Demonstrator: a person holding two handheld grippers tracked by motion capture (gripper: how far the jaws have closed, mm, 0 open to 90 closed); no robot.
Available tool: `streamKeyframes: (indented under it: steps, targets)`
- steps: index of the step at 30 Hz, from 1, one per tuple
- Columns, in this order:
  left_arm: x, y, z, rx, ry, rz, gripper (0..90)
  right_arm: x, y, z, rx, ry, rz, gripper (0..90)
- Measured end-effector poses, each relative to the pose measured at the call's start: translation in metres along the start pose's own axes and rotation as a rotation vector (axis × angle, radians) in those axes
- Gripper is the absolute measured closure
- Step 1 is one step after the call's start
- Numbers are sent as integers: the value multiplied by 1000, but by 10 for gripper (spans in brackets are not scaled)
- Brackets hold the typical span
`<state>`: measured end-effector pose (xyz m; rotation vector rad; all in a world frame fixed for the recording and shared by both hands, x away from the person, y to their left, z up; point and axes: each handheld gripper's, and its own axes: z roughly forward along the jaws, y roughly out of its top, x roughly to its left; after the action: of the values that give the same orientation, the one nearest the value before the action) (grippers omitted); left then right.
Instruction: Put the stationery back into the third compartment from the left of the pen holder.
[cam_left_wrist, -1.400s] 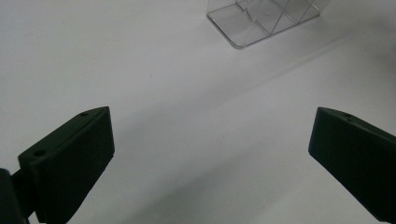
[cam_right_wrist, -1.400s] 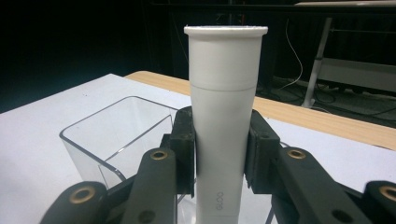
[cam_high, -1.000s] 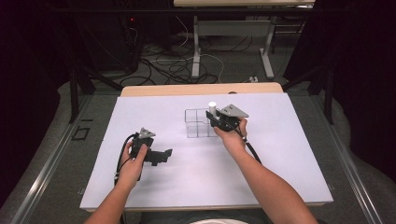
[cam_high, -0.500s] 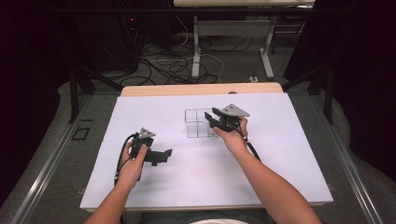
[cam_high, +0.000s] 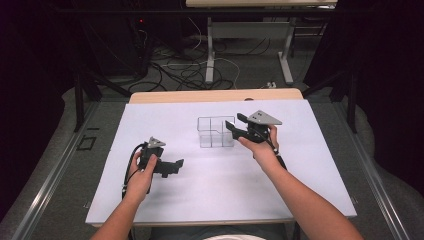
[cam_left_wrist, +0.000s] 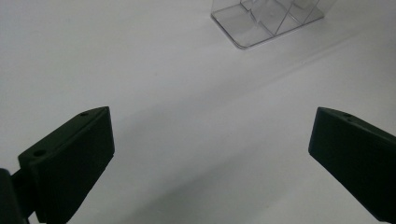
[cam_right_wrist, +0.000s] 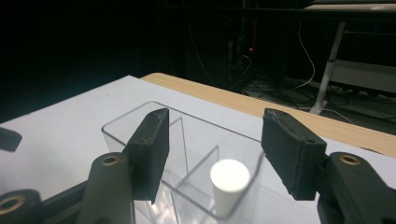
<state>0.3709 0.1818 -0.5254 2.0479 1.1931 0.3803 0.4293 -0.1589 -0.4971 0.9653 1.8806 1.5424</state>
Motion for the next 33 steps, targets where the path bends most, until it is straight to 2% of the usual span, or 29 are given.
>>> streamKeyframes:
  steps: [3,5,8,10,13,14,16,19,25,27,31,33]
  targets:
    - [0,0,0,4,-1,0,3,-4,-1,-11,10,8,34,405]
    - [1,0,0,0,1,3,3,-9,-1,-18,9,-2,5,355]
    - [1,0,0,0,7,-2,3,-16,-2,-28,20,-38,19,264]
    - [1,0,0,-1,7,-3,3,-21,-1,-34,60,-64,42,177]
    - [1,0,0,-1,7,-3,3,-27,-2,-41,99,-91,31,151]
    - [1,0,0,-1,7,-3,3,-29,-3,-44,104,-96,20,145]
    - [1,0,0,-1,7,-3,3,-32,-5,-48,91,-108,37,128]
    - [1,0,0,-1,6,-5,3,-37,-8,-55,105,-122,32,48]
    - [3,-1,-1,-5,8,-12,3,-44,-18,-67,124,-161,56,0]
    - [3,-1,-1,-6,7,-12,3,-45,-22,-71,151,-163,68,0]
    - [3,0,-2,-4,10,-18,3,-48,-30,-76,186,-162,51,0]
    - [3,0,-2,-8,8,-16,3,-50,-34,-77,196,-183,35,0]
